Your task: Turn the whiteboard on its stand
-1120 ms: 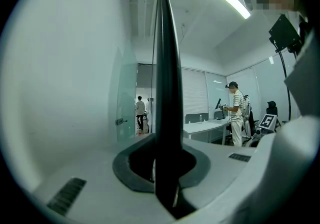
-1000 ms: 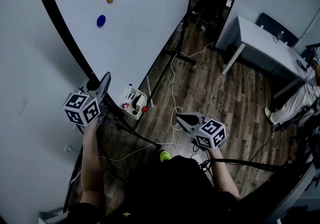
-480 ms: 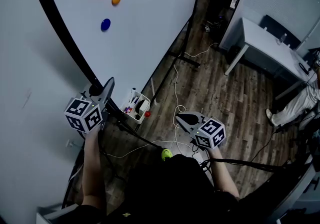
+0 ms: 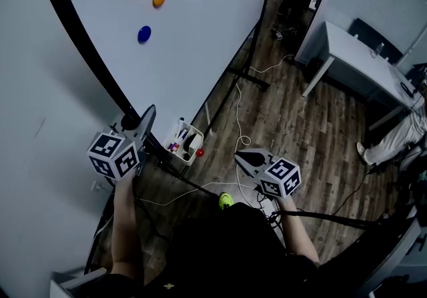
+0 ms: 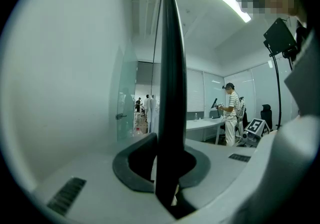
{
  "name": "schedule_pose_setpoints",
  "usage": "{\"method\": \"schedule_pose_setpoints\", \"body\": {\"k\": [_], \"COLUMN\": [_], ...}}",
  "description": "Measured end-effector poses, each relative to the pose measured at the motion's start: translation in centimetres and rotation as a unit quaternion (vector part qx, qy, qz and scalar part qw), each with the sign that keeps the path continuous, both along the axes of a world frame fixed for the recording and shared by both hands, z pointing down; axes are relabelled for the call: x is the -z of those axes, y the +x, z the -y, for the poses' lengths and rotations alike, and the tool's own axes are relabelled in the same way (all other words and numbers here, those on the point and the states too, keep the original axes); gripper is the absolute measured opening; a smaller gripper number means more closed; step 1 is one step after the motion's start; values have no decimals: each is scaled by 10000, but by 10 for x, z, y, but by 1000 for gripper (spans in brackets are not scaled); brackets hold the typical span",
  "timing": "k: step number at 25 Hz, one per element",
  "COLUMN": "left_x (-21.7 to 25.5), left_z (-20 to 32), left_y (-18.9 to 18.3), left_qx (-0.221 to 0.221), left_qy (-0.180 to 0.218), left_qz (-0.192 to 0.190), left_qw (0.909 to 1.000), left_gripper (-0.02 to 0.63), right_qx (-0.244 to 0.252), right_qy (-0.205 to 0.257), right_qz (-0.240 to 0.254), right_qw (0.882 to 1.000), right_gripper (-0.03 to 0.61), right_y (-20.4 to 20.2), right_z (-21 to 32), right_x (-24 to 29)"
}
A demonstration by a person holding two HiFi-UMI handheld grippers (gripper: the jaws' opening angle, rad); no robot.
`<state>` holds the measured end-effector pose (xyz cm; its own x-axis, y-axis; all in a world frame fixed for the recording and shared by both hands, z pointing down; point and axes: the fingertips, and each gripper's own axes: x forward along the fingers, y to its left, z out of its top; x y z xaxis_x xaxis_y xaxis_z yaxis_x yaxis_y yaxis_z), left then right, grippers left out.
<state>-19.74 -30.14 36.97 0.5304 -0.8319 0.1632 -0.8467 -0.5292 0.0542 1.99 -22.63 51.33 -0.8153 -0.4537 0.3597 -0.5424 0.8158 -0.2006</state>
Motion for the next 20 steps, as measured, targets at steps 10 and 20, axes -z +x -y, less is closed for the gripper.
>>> {"method": "schedule_pose_setpoints", "body": {"k": [10,20], "left_x": [20,30], "left_z": [-6,-15], "left_y": [5,1], "left_qx": [-83,1], "left_qy": [-127,-91], "left_qz": [83,177], "left_qw": [9999,9998], "left_gripper": [48,46], "right_qx": [129,39], "right_qy": [-95,-177], "right_qz": [77,125], "right_qw": [9998,9998], "right_gripper": [0,0], "right_y": [-12,-24], "right_z": [1,-18], "right_x": [17,23]}}
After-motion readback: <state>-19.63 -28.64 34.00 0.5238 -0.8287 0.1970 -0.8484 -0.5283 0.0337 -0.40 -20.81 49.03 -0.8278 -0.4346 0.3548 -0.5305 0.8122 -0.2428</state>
